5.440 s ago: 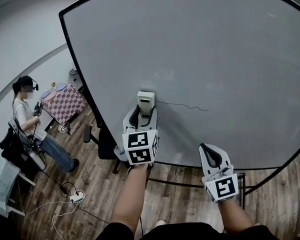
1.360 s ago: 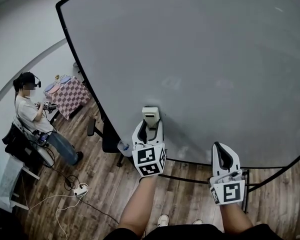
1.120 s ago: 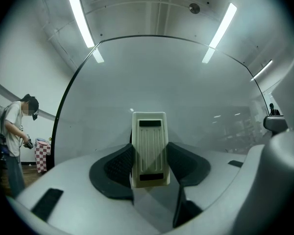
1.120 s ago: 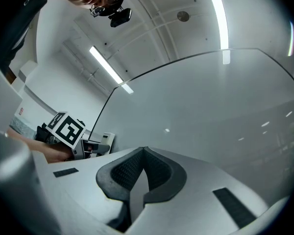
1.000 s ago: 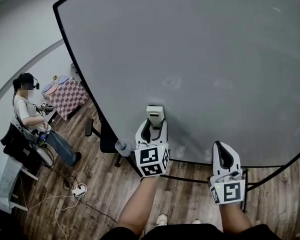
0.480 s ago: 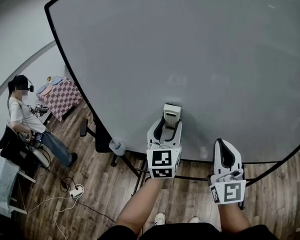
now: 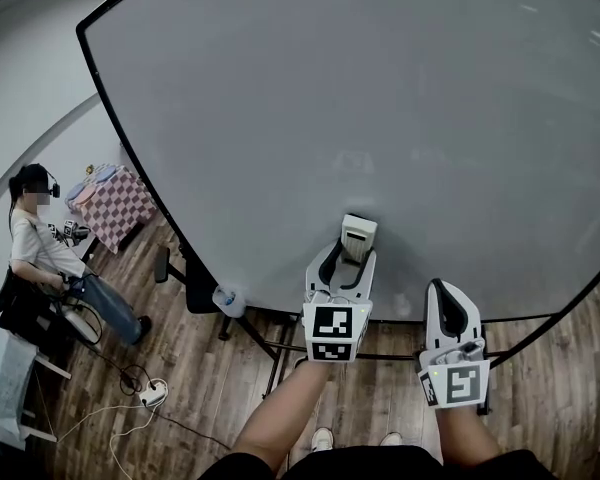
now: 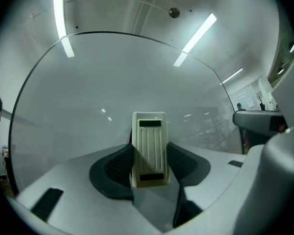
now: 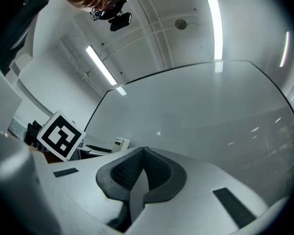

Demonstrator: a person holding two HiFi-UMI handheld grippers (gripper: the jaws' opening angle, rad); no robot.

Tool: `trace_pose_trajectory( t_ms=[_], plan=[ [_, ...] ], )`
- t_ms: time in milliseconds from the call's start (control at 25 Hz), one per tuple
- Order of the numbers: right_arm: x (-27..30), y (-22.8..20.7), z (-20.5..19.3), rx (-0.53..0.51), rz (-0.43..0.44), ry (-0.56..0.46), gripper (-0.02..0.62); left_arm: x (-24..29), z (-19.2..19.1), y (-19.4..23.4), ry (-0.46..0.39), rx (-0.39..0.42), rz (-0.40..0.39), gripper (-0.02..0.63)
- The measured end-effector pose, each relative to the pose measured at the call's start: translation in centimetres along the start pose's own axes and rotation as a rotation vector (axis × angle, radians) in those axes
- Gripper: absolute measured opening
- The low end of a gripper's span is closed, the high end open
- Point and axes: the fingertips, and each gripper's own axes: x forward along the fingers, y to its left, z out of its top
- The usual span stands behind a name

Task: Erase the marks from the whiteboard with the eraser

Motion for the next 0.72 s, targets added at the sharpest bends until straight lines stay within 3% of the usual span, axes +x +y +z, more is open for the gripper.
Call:
trace_pose_trajectory(
  t_ms=[520,720],
  plan=[
    [-0.6,-0.6,1.0,-0.063,0.003,0.014,0.018,-5.1,4.3,0.1,-0.120,-0.034,0.010,0.236],
    [-0.7,-0.9,1.7,-0.092,0.012,0.016,0.018,-8.2,3.3,0.9,-0.107,-0.028,0.051,0.236]
  ],
)
